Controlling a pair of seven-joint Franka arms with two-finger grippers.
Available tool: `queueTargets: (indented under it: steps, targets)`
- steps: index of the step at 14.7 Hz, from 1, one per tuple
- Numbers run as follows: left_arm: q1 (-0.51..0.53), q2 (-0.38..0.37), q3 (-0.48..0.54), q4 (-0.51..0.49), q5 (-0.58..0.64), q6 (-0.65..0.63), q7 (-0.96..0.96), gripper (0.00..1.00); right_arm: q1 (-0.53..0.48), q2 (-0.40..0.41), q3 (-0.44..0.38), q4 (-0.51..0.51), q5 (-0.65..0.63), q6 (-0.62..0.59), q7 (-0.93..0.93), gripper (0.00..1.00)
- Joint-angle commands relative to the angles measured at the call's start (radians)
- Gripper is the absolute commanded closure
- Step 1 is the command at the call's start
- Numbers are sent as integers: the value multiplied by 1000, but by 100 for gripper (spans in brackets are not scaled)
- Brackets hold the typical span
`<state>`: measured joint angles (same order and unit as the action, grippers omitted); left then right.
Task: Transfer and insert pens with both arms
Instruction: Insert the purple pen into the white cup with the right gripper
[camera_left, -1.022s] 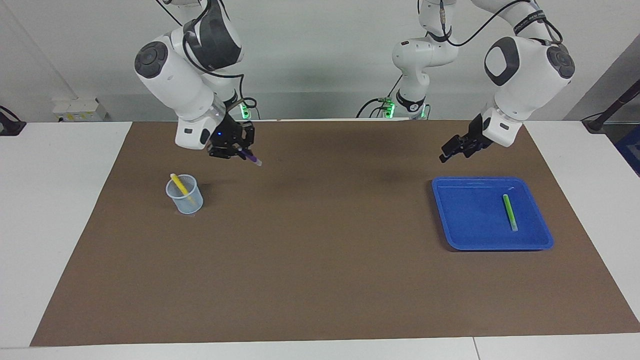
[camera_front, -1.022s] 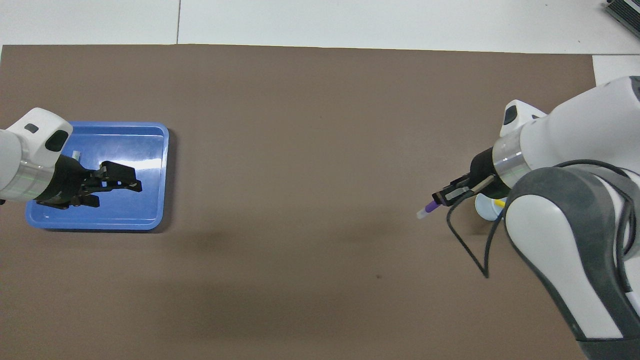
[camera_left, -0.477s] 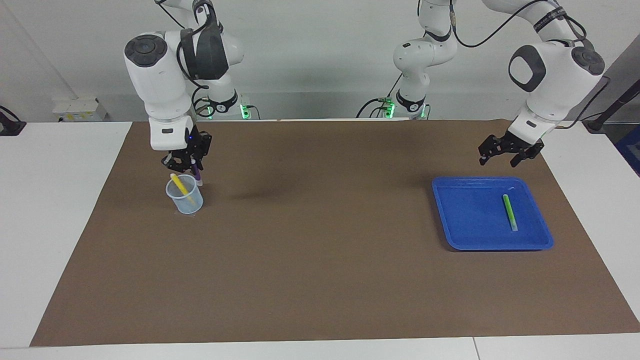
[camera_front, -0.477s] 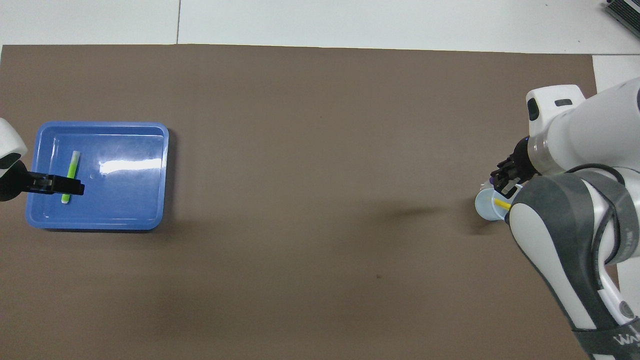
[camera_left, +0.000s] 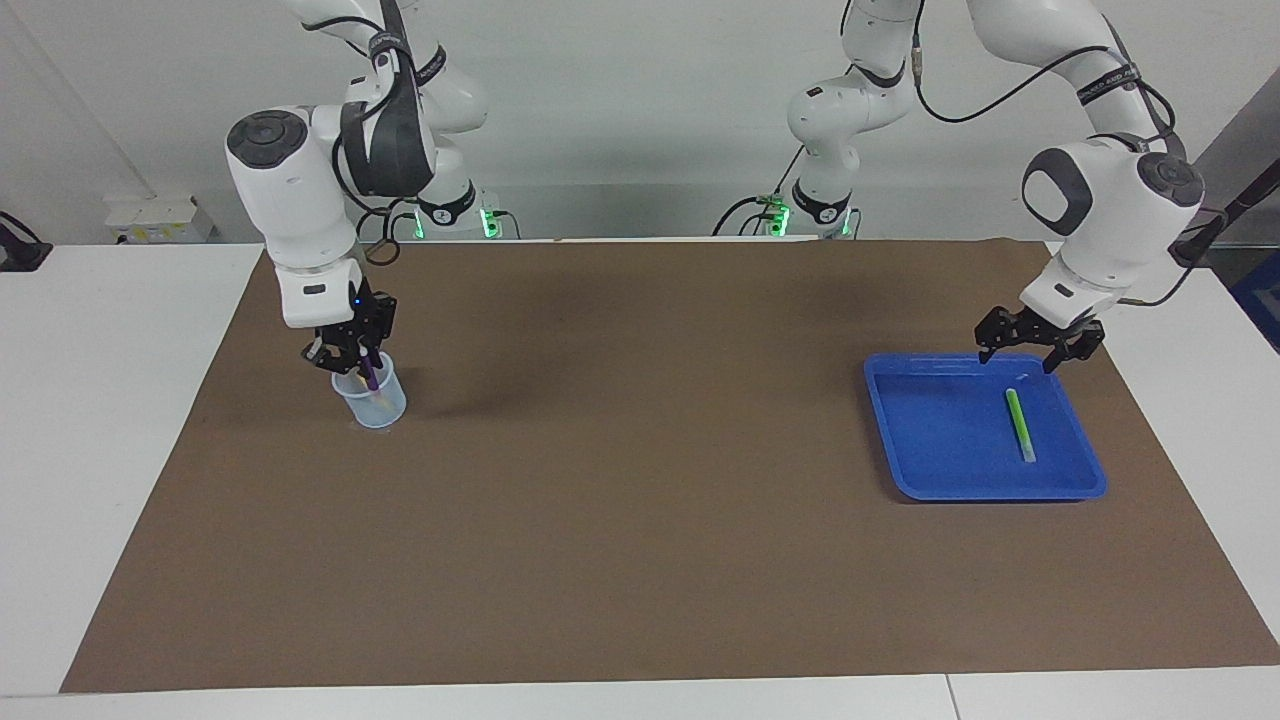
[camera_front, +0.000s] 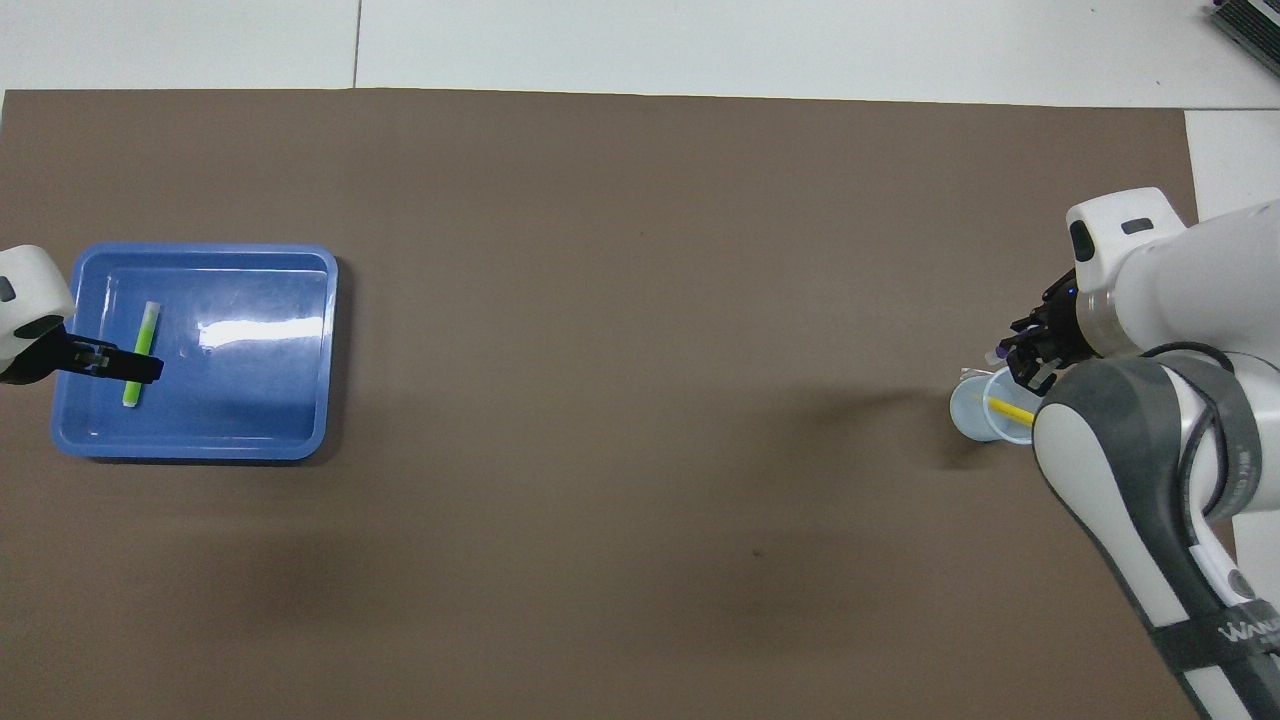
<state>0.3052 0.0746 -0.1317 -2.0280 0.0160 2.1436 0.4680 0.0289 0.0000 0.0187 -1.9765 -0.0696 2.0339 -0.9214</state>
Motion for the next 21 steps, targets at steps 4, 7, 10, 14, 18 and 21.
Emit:
queueTargets:
  steps: [4,7,10,14,18,21]
  targets:
    - [38,103,-8,2,19,146,32,0,-34,-67,12,-106,-15,12,-30,100]
    - [41,154,-8,8,19,205,43,0,-57,-78,12,-137,-6,22,-28,100]
    - [43,203,-8,17,19,257,41,0,-80,-77,12,-165,1,31,-27,100]
    - [46,226,-6,31,36,282,41,0,-76,-78,13,-180,2,48,-17,83]
    - [68,260,-6,57,62,294,43,1,-76,-77,13,-179,11,39,-20,41]
    - [69,286,-6,69,62,300,44,1,-70,-66,29,-107,111,-53,-16,41]
